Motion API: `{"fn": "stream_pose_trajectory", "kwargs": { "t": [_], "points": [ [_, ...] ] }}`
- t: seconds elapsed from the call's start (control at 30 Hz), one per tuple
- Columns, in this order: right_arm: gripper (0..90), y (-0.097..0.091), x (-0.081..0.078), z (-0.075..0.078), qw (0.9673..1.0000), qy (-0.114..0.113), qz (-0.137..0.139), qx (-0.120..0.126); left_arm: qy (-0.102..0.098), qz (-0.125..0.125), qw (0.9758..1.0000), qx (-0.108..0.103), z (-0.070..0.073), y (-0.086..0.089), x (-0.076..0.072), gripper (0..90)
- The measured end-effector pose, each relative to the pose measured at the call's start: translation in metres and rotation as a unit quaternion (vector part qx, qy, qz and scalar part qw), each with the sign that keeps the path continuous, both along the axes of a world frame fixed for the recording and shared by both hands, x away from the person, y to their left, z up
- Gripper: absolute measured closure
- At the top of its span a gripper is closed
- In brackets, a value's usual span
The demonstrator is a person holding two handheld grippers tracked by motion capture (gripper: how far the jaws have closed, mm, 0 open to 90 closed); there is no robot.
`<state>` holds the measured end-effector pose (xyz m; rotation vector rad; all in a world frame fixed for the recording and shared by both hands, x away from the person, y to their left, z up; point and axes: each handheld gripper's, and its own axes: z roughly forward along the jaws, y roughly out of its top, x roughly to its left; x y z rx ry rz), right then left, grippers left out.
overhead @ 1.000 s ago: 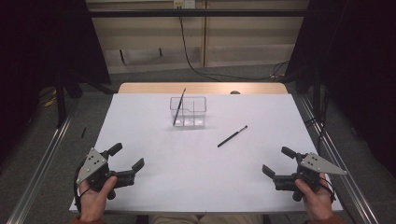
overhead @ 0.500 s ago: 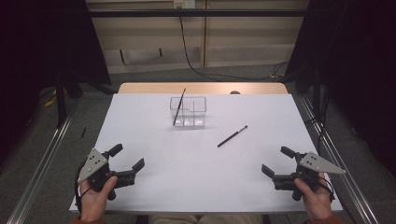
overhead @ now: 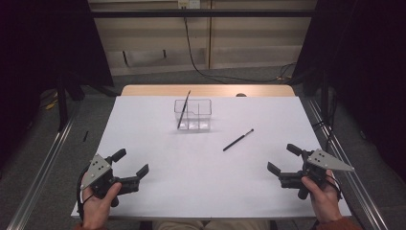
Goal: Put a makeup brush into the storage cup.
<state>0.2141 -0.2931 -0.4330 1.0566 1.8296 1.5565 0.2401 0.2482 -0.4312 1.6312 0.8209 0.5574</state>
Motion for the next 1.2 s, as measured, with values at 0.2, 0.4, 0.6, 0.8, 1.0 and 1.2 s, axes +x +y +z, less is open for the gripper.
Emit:
{"fn": "stream_pose_trajectory", "kwargs": {
  "t": [0.2,0.4,0.6,0.8,1.0,1.2],
  "points": [
    [0.0,0.004,0.014,0.005,0.9999,0.007,0.007,-0.005,0.0,0.002,1.0,0.004,0.0,0.0,0.001,3.4],
    [0.0,0.008,0.028,0.004,0.9997,0.017,0.012,-0.015,0.001,0.003,1.0,0.003,-0.001,0.0,0.001,3.4],
    [0.0,0.005,0.037,0.01,0.9997,0.018,0.007,-0.012,0.001,0.004,1.0,0.004,-0.001,0.002,0.002,3.4],
    [0.0,0.007,0.052,0.016,0.9996,0.017,0.008,-0.02,0.001,0.003,1.0,0.007,-0.001,0.001,0.002,3.3],
    [0.3,0.014,0.067,0.016,0.9991,0.019,0.024,-0.03,0.001,0.002,1.0,0.003,-0.001,0.001,0.002,3.5],
    [0.0,0.017,0.077,0.02,0.9984,0.027,0.036,-0.034,0.003,-0.001,1.0,0.002,-0.001,0.002,0.002,3.4]
  ]
}}
